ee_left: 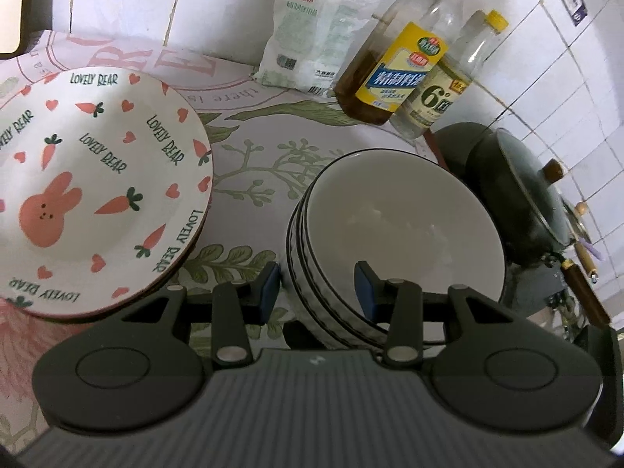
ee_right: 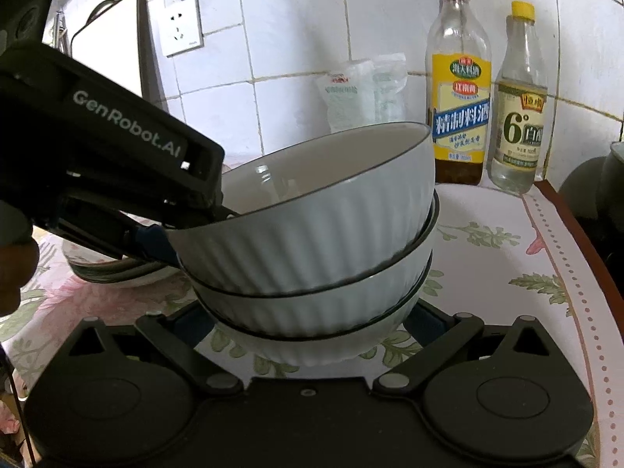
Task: Organize plates and bowls
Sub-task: 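Lift the bowl stack with both grippers and carry it over the bunny plates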
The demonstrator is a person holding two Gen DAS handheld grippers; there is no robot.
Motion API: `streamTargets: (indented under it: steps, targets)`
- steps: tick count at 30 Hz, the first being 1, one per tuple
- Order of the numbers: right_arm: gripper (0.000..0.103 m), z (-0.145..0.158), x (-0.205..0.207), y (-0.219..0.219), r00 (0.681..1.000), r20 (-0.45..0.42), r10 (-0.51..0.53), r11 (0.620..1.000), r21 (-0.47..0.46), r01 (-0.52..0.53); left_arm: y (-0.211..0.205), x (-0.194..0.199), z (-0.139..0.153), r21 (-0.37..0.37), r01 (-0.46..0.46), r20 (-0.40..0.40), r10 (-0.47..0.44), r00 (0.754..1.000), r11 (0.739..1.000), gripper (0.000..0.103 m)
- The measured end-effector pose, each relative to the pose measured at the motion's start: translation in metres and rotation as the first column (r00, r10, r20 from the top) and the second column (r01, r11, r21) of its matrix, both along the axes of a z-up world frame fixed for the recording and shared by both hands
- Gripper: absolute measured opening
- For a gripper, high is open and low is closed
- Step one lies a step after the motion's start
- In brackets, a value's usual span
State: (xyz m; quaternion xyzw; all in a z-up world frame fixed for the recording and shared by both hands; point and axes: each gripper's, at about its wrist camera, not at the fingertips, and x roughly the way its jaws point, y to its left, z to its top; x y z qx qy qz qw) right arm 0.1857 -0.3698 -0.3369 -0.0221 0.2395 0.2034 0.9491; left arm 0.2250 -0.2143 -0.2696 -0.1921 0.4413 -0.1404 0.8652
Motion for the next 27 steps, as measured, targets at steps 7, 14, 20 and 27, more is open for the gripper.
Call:
streamTargets:
  steps: [7,14,20,27]
  targets:
    - [0.103,0.028,-0.025,0.012,1.0,0.028,0.01,1.0,-0.016,-0.01,0.013,-0.028,0.029,-0.011,-0.005,0.031,0.005,1.0,1.0,0.04]
    - [0.103,0.052,-0.043,0.03,0.998,0.05,0.042,0.999,-0.028,-0.04,0.033,-0.051,0.058,-0.008,-0.032,0.054,0.032,0.998,0.999,0.04]
    - [0.103,0.069,-0.046,0.049,0.993,0.076,0.091,0.995,-0.036,-0.088,0.057,-0.063,0.078,-0.013,-0.071,0.074,0.072,0.995,0.997,0.04]
    - [0.103,0.08,-0.033,0.077,0.98,0.092,0.177,0.984,-0.047,-0.174,0.087,-0.066,0.086,-0.011,-0.15,0.091,0.15,0.984,0.989,0.04]
